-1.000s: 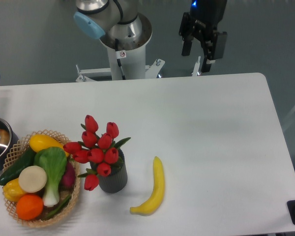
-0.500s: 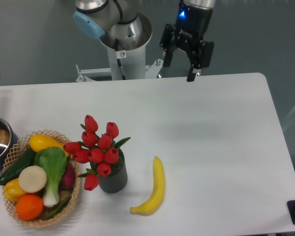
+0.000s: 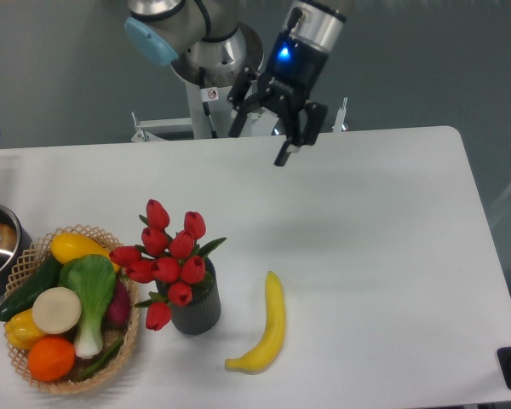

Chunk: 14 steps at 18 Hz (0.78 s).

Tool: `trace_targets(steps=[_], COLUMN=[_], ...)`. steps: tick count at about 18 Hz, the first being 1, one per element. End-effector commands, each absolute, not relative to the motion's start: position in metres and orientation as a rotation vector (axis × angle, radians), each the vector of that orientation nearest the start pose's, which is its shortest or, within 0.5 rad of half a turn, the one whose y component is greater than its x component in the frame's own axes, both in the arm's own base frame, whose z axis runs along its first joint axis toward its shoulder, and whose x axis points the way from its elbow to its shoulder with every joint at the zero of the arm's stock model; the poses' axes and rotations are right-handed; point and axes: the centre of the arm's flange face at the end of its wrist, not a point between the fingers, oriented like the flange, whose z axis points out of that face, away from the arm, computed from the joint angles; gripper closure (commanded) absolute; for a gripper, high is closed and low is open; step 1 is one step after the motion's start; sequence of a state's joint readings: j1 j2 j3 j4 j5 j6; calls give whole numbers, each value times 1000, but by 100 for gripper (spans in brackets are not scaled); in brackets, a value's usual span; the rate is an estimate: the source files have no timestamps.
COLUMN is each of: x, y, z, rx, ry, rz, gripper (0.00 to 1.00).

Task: Pick up the flowers from the vase
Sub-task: 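Move the open gripper down toward the red tulips in the black vase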

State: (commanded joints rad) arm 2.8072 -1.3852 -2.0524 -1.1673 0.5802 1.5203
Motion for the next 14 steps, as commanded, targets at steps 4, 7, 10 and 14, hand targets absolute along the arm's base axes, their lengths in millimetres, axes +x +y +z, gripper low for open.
trace_targets(steps=[4, 7, 10, 14], x=[-309, -317, -321, -352], y=[344, 350, 352, 373], z=[422, 421, 419, 387], rx=[-1989, -1941, -1951, -1939], ry=[249, 233, 256, 296], rz=[-225, -255, -232, -209], gripper=[0, 0, 0, 0])
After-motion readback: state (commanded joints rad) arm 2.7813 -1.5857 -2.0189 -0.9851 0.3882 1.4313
